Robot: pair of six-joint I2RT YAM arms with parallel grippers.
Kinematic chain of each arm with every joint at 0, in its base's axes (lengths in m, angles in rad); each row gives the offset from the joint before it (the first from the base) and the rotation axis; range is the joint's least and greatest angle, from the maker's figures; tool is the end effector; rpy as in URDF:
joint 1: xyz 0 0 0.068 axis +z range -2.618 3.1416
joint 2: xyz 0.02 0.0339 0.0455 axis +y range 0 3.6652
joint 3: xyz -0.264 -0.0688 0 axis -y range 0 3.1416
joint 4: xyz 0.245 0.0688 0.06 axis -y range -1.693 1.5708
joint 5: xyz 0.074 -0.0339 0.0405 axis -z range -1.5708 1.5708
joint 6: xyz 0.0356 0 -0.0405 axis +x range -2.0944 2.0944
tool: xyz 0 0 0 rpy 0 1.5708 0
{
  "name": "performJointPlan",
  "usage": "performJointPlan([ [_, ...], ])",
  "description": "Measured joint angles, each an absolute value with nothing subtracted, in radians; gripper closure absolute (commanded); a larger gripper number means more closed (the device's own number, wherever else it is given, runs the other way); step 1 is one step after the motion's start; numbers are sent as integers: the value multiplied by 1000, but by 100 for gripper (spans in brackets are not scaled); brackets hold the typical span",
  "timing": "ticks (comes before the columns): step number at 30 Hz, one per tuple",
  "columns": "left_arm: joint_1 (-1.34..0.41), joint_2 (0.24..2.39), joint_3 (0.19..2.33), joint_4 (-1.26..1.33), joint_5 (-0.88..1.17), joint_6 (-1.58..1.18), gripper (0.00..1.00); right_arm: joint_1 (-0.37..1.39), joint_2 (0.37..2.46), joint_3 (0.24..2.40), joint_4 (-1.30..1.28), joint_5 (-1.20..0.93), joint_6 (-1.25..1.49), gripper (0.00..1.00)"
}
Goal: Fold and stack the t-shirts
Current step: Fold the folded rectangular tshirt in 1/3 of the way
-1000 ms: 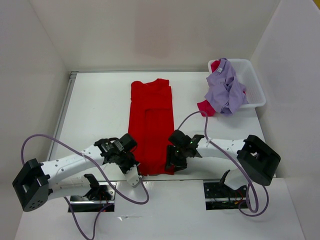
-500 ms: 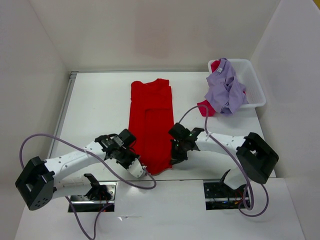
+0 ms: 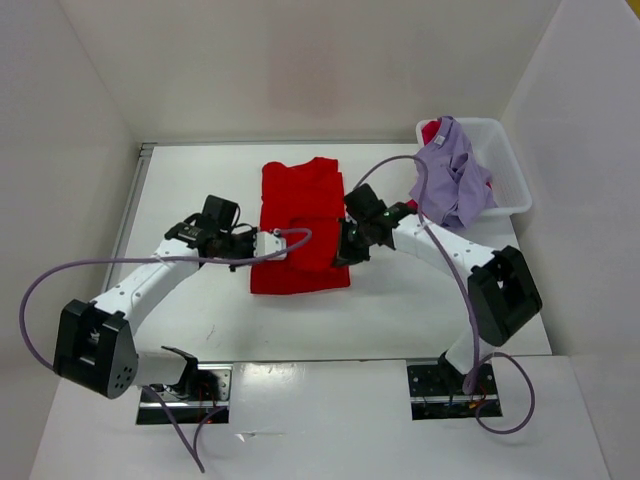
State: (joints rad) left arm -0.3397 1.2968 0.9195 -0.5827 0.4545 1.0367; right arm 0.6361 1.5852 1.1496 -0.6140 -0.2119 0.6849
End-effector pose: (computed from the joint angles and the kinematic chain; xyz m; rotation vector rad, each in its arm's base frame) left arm 0.2392 -0.1011 0.2463 1.6653 1.7487 -0.2642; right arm 0.2573 0.1993 0.2341 -0.0110 2.7776 0.6874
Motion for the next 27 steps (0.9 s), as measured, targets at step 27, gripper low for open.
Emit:
performJointPlan([
  [27, -266, 1648, 1036, -62, 394, 856, 98, 404, 2122, 1691, -654, -342, 462, 96],
])
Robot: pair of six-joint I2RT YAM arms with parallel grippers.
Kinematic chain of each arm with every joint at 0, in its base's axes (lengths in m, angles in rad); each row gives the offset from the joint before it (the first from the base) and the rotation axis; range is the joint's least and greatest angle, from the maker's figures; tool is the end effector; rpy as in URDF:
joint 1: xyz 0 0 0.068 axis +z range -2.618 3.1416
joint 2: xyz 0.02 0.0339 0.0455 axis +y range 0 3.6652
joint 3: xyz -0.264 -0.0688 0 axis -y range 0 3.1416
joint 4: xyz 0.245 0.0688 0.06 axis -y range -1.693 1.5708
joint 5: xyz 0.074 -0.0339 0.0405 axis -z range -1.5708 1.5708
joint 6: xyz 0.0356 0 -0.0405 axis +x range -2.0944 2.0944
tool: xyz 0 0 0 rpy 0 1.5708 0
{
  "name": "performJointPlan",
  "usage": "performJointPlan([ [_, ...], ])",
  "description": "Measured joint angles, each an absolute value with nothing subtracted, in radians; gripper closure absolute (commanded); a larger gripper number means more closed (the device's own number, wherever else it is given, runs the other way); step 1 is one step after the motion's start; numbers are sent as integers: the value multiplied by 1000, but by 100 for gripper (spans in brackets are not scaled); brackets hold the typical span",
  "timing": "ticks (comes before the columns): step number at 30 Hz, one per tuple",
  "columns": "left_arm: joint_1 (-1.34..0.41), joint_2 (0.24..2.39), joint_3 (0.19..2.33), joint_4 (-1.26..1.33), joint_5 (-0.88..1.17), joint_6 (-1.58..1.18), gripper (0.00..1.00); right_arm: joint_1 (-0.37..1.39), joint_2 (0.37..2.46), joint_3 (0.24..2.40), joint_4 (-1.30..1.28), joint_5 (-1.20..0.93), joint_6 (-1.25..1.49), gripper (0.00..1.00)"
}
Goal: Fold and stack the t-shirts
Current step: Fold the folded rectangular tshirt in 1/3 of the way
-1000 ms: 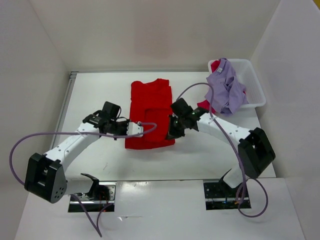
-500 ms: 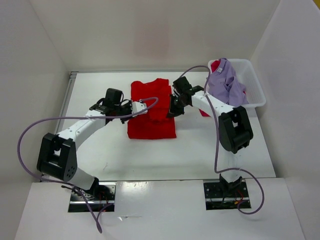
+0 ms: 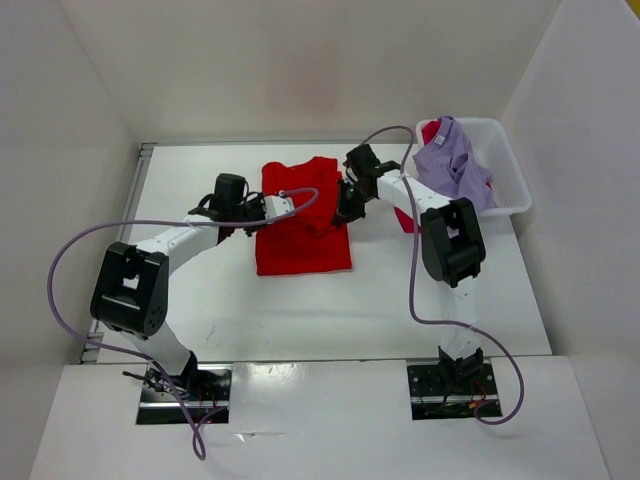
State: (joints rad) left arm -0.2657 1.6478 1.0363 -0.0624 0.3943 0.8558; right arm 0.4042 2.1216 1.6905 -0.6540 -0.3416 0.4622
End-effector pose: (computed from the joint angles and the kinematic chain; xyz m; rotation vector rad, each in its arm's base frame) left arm 0.3427 -0.1074 0.2185 1.3349 1.7323 -0.1115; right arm 0.4146 0.1903 0.1955 -0.0378 2.7568 0.7177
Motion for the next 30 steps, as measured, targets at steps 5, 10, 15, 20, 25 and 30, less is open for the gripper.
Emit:
performJointPlan([
  [5, -263, 1679, 1036, 10, 394, 838, 97, 384, 2136, 1691, -655, -342, 466, 77],
  [10, -260, 1703, 1009, 63, 384, 845, 78, 361, 2146, 1694, -651, -340, 474, 50],
  [15, -256, 1733, 986, 83, 342, 854, 72, 337, 2153, 1704, -645, -321, 472, 50],
  [20, -244, 1734, 986, 113, 283, 853, 59, 327, 2120, 1708, -631, -268, 446, 52],
  [25, -239, 1734, 986, 130, 234, 825, 51, 342, 1990, 1637, -606, -221, 411, 55],
  [30, -239, 1734, 988, 134, 167, 804, 47, 416, 1876, 1553, -599, -191, 378, 71],
])
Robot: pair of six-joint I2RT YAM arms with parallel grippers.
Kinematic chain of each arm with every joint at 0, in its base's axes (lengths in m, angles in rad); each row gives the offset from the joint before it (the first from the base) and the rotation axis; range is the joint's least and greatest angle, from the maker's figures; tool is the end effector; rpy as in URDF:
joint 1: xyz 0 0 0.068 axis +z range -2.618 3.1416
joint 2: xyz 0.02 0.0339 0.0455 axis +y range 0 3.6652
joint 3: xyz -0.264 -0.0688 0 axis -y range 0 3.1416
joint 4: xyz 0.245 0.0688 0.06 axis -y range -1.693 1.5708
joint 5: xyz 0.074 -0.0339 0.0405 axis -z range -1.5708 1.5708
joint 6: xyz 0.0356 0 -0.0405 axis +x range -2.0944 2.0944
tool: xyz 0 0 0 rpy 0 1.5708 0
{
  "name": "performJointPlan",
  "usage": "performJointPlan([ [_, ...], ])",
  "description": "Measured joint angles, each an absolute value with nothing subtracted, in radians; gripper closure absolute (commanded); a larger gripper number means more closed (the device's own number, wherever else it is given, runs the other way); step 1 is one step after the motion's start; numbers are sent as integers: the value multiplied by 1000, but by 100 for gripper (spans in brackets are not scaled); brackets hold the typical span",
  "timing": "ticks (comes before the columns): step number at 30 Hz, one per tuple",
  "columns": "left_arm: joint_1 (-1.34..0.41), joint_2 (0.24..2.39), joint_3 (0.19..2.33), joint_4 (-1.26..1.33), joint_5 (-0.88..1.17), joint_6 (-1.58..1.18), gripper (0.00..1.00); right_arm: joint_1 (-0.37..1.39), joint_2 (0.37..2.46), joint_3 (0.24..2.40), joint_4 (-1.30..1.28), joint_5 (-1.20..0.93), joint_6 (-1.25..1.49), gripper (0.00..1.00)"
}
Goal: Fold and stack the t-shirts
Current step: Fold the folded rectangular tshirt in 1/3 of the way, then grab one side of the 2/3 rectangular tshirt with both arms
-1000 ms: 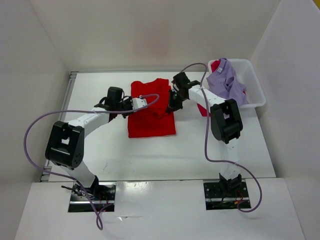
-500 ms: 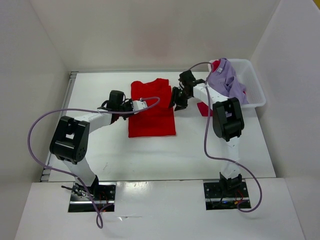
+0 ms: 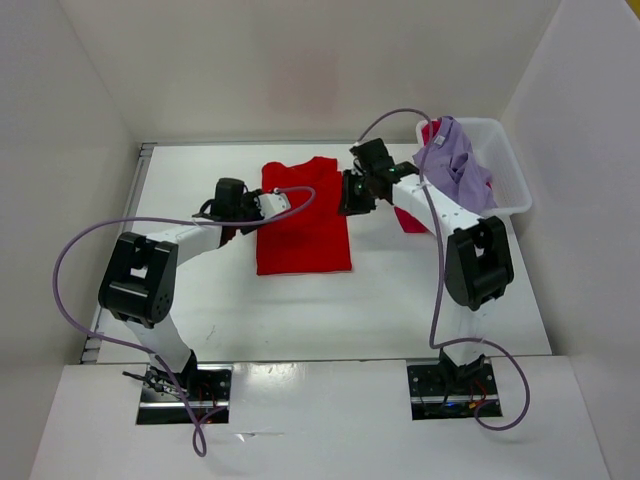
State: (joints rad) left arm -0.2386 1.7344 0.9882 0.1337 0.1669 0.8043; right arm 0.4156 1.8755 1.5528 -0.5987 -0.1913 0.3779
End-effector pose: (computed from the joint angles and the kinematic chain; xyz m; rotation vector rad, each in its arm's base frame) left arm 0.3609 -0.0939 0.1890 1.1654 1.8388 0.1407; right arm 0.3783 0.1743 0.2578 -0.1308 2.5562 0.5591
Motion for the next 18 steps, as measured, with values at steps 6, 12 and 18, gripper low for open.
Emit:
performJointPlan([
  [6, -239, 1700, 1019, 40, 134, 813, 41, 466, 1923, 1551, -590, -209, 374, 77],
  [12, -271, 1539, 1017, -193, 181, 916, 29, 457, 2004, 1540, -584, -223, 402, 42],
  [18, -419, 1451, 869, -312, 189, 976, 28, 454, 1906, 1337, -558, -240, 437, 35],
])
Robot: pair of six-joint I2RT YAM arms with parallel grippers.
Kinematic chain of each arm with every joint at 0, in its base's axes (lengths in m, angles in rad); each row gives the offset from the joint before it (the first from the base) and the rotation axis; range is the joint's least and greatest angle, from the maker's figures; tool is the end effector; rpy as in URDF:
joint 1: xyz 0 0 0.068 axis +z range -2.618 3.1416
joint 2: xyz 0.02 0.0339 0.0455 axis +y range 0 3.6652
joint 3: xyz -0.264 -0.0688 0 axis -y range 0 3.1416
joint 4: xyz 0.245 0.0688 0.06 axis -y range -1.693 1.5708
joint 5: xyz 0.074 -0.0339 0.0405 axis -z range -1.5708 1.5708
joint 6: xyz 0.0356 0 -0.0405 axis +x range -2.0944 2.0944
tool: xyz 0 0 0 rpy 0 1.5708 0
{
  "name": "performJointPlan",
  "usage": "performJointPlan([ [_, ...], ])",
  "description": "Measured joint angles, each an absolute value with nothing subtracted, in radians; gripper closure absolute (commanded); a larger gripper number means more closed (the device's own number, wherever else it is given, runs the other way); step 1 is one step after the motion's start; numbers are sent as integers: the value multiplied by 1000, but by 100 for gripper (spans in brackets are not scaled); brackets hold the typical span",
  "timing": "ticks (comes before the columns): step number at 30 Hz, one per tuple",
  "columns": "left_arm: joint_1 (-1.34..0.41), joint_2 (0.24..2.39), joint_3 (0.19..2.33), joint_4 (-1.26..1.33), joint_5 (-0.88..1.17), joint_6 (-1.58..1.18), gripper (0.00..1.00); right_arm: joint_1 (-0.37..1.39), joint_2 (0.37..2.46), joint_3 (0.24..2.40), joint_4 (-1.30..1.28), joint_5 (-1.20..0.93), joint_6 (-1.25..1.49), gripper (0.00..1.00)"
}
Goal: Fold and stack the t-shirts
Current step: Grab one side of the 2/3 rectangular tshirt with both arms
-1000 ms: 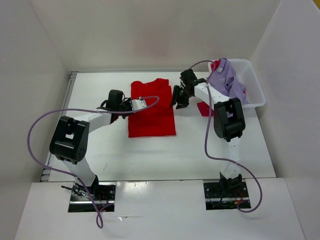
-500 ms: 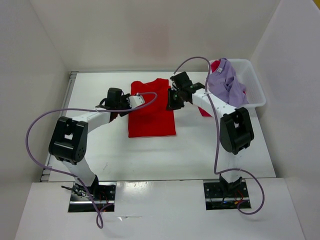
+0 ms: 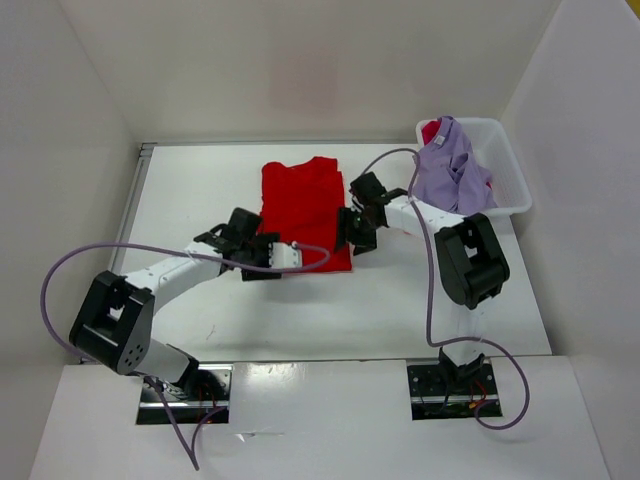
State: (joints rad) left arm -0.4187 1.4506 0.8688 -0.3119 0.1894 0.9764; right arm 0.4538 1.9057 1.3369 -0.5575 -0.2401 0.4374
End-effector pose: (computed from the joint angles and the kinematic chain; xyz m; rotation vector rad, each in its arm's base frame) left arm 0.2661 -0.1258 0.2062 1.6307 1.8186 0.0137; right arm 0.3488 0.1795 0.1834 -0.0988 2.7859 0.5747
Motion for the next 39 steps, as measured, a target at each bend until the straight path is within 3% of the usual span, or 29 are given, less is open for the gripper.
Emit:
performJointPlan([
  [7, -477, 1452, 768, -371, 178, 1008, 29, 454, 1837, 1176, -532, -266, 501, 35],
  [19, -477, 1504, 759, -234, 106, 983, 31, 454, 1819, 1135, -463, -277, 554, 35],
  [23, -477, 1505, 748, -195, 93, 969, 37, 459, 1819, 1121, -454, -277, 561, 35],
  [28, -477, 1516, 746, -179, 90, 980, 52, 461, 1823, 1117, -448, -277, 576, 35],
  [30, -477, 1522, 746, -176, 89, 994, 60, 461, 1829, 1114, -439, -279, 579, 41],
  [32, -477, 1527, 746, -176, 90, 1008, 73, 461, 1840, 1115, -427, -290, 582, 61],
  [33, -477, 1529, 746, -174, 90, 1017, 84, 461, 1849, 1116, -420, -296, 583, 74],
  [35, -477, 1532, 746, -169, 90, 1025, 93, 461, 1868, 1119, -410, -308, 587, 100],
  [39, -477, 1532, 746, -165, 90, 1023, 99, 461, 1877, 1120, -404, -319, 594, 100],
])
